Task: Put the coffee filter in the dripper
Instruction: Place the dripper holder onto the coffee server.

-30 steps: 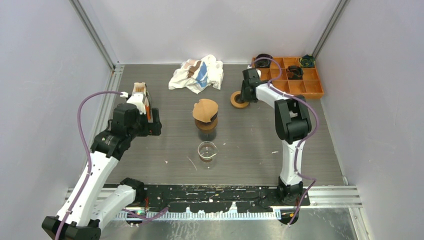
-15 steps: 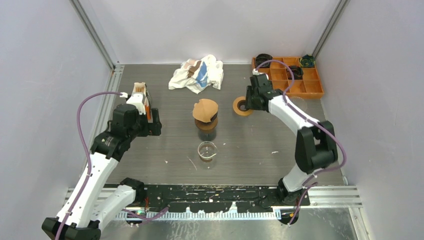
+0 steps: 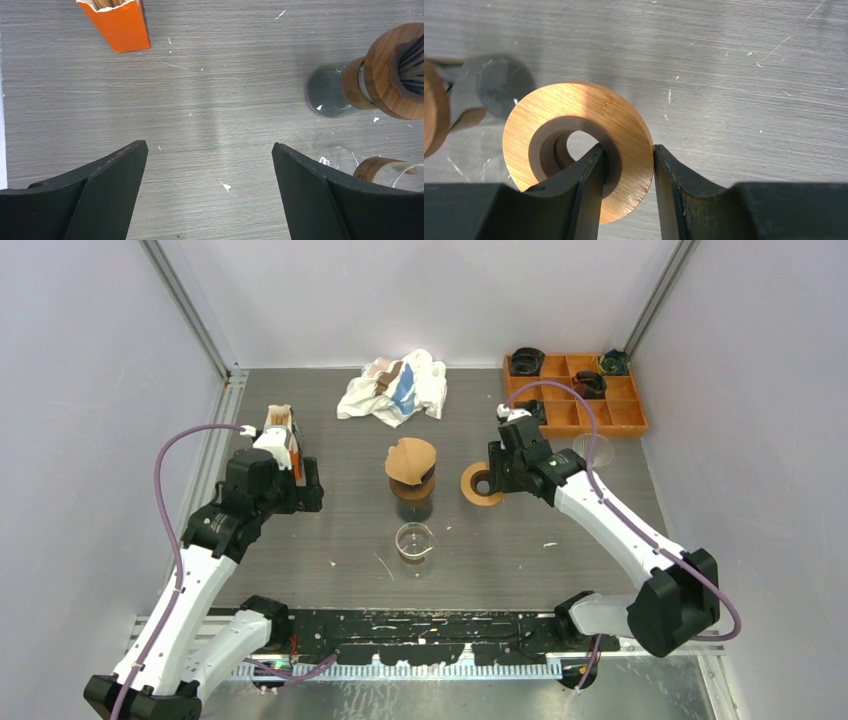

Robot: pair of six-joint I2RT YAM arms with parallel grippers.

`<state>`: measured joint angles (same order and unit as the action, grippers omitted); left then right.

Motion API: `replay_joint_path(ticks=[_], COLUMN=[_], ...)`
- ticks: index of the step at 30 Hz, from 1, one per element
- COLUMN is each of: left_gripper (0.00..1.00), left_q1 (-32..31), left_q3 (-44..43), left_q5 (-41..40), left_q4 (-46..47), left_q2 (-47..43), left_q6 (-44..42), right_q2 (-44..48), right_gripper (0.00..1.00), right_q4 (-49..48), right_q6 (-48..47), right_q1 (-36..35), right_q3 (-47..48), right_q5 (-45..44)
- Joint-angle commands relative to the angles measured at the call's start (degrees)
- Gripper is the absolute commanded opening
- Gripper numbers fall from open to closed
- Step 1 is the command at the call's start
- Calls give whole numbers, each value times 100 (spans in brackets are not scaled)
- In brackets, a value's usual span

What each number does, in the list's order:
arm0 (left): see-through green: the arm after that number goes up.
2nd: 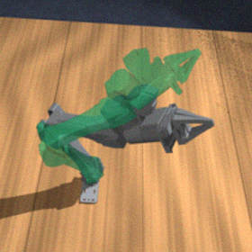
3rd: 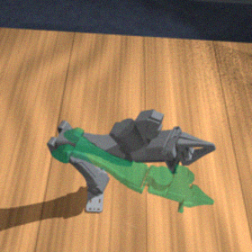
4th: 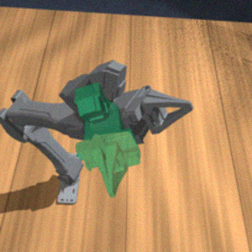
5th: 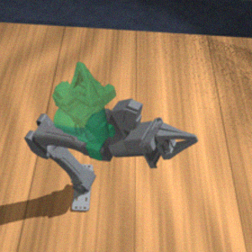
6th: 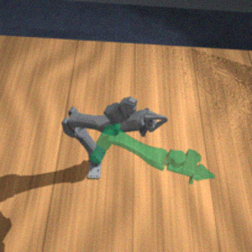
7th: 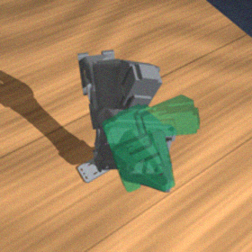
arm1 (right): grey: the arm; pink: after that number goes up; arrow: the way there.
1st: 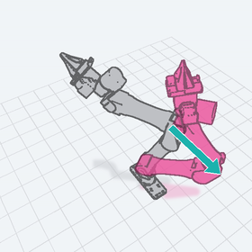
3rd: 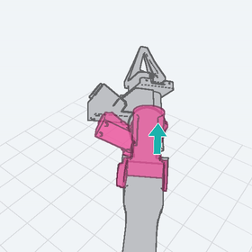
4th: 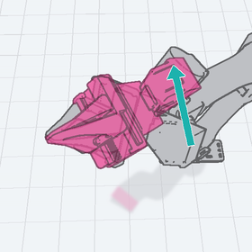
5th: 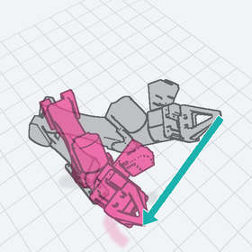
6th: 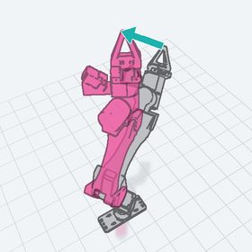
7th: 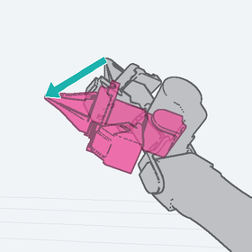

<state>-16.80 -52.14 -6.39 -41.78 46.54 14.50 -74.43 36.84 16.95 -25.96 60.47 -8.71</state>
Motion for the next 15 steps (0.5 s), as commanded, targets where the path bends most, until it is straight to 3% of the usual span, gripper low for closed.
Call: replay_joint_path(ticks=[1, 15], left_gripper=[99, 99], left_q1=[27, 23], left_q3=[-11, -7], left_q5=[6, -31], left_q4=[331, 320], left_q2=[-12, 80], left_q6=[-73, -93], right_q2=[515, 643], right_gripper=[12, 12], right_q4=[247, 460], right_q6=[34, 237], right_q1=[-385, -2116], right_q3=[75, 433], right_q5=[-52, -175])
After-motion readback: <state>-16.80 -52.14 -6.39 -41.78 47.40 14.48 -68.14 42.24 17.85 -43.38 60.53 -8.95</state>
